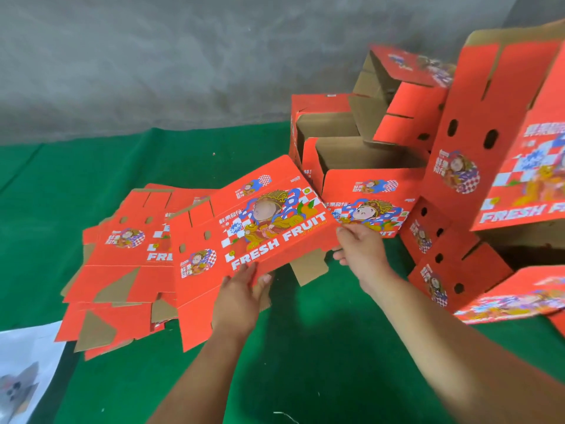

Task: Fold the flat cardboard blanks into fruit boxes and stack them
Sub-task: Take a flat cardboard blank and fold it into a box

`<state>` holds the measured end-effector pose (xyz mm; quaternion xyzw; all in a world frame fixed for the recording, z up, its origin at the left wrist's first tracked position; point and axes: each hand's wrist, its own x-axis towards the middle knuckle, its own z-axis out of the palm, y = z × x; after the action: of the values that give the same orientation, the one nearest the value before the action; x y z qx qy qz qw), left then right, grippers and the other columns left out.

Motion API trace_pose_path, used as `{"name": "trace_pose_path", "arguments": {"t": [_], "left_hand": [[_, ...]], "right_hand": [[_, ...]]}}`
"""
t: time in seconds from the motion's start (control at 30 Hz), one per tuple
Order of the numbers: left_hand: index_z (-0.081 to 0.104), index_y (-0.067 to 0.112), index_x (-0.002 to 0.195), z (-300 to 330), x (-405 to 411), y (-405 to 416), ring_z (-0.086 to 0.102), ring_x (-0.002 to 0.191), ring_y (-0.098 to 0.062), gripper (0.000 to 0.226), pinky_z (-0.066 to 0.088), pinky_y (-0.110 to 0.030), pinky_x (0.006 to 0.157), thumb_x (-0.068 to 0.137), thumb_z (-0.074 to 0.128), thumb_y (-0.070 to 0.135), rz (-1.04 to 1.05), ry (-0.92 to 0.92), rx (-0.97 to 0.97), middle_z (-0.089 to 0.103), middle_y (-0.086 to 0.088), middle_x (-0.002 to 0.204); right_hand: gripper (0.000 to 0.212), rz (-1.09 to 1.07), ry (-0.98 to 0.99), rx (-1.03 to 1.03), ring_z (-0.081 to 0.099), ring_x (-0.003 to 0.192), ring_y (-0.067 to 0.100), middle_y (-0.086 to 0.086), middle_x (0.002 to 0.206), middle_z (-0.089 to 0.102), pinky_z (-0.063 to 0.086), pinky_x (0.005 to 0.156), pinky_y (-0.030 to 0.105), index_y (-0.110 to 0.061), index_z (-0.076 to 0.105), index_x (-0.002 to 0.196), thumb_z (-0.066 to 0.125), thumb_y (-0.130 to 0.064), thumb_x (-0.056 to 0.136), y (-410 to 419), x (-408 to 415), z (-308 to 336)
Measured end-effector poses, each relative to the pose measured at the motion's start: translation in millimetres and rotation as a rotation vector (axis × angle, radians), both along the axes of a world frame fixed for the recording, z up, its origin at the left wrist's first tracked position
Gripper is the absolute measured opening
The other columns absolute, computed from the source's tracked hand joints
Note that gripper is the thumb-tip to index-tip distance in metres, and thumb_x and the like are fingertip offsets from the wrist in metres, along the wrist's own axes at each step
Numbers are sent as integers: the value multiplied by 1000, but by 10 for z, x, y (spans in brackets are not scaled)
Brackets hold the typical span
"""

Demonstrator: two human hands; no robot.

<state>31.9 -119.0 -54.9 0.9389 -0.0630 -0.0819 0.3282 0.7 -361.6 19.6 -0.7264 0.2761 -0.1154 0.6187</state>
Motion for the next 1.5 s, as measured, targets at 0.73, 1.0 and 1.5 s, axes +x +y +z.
{"name": "trace_pose_path", "arguments": {"t": [0.73,1.0,1.5], "left_hand": [[51,38,143,1222,-596,-957,61,127,-17,42,46,-55,109,101,47,42,59,-75,-1132,68,8,131],[58,29,134,1307,-794,-1200,66,97,-9,28,62,-40,89,110,45,21,292,340,-1359,64,1,118],[44,28,144,1680,-1159,-1365,70,111,-22,53,52,-45,107,103,39,-6,362,639,-1608,72,-5,122]], "right_hand": [[56,41,121,-1292,21,144,44,15,162,28,26,111,59,-38,65,125,83,-27,74,199,-797,578],[60,-91,142,-1452,13,153,48,13,172,11,17,117,58,-35,59,139,63,-7,86,-98,-818,666],[29,23,-66,-1648,-1,155,38,5,173,11,-6,124,51,-38,74,99,74,-30,71,-141,-886,654]]}}
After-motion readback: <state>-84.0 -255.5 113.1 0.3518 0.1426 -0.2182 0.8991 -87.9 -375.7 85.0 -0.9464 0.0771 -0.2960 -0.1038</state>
